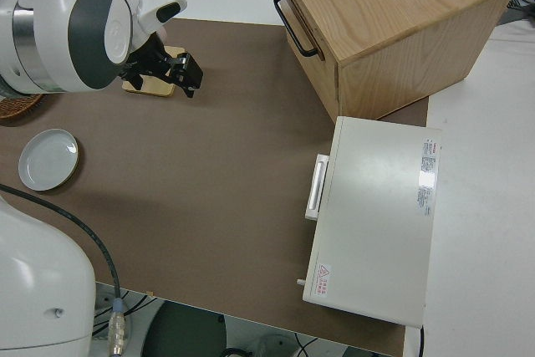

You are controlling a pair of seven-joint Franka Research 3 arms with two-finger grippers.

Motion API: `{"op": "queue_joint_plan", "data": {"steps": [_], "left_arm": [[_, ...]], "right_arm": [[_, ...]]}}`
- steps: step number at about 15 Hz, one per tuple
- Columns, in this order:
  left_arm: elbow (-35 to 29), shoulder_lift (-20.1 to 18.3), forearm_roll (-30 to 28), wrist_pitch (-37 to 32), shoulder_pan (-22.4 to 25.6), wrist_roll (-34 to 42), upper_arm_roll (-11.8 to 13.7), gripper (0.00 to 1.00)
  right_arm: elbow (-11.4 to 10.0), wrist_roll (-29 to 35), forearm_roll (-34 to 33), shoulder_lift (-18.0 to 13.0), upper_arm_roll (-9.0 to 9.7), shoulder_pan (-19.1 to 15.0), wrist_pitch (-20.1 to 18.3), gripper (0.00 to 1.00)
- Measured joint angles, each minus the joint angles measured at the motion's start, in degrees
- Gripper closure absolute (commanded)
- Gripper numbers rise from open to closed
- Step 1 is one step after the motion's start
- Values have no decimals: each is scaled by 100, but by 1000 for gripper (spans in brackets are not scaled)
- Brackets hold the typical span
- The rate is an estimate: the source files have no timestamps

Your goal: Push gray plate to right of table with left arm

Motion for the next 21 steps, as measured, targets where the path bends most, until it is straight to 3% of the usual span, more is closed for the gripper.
{"op": "queue_joint_plan", "data": {"steps": [15, 21], "left_arm": [[-22, -71, 0, -45, 4, 0, 125, 13], [-495, -396, -88, 89, 7, 3, 438, 13]], "right_arm": [[0, 0, 0, 0, 0, 0, 0, 5], [0, 0, 0, 0, 0, 0, 0, 5]]}}
